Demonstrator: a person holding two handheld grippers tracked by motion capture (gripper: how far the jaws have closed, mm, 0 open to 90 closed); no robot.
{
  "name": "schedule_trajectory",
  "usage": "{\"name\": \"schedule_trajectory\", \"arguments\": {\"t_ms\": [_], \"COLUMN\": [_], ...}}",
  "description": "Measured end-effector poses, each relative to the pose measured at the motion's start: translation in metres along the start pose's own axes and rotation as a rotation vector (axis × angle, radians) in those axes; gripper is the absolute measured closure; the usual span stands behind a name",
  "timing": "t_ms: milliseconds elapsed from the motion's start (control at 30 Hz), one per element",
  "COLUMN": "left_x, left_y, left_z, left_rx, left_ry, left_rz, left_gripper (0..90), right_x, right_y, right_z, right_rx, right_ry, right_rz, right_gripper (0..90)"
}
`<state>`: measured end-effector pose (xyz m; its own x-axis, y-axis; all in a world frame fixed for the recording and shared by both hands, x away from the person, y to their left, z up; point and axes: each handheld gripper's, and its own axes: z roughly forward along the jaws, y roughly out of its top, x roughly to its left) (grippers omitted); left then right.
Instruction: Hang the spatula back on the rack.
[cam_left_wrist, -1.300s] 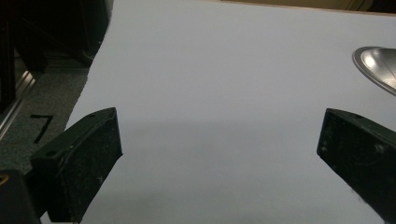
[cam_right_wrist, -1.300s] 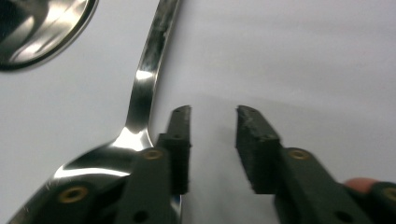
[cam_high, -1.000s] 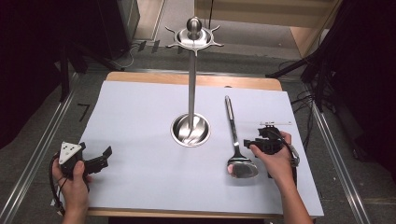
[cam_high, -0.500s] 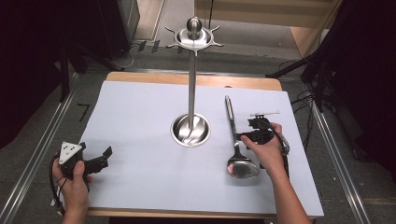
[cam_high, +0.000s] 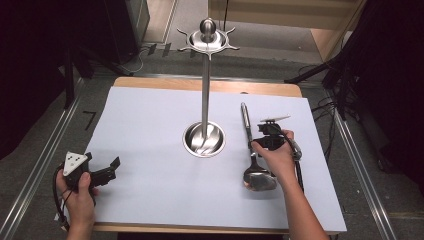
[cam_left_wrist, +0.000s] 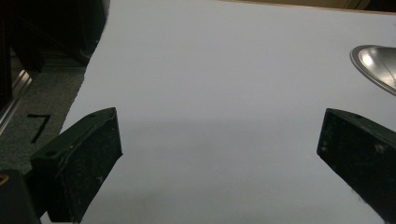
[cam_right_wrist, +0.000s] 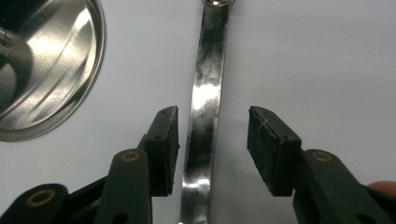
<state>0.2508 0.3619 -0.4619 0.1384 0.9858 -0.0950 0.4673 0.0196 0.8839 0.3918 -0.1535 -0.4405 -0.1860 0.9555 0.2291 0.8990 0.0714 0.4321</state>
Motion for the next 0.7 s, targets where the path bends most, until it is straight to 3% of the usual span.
{"name": "schedule_trajectory", "arguments": {"t_ms": [633,700], "left_x": [0.001,0.001], "left_y": [0.000,0.000], "left_z": [0.000,0.000], "left_rx": [0.007,0.007], "left_ry": [-0.004,-0.007], "left_rz": [-0.004,-0.003], "left_gripper": [0.5,0.5], "right_x": [0.013,0.015], "right_y": [0.004,0.005], "right_z": [0.009,0.010], "right_rx": [0.032,0.038], "right_ry": [-0.048,-0.071], "right_rz": [0.014,0.012], "right_gripper": [63.7,63.8]}}
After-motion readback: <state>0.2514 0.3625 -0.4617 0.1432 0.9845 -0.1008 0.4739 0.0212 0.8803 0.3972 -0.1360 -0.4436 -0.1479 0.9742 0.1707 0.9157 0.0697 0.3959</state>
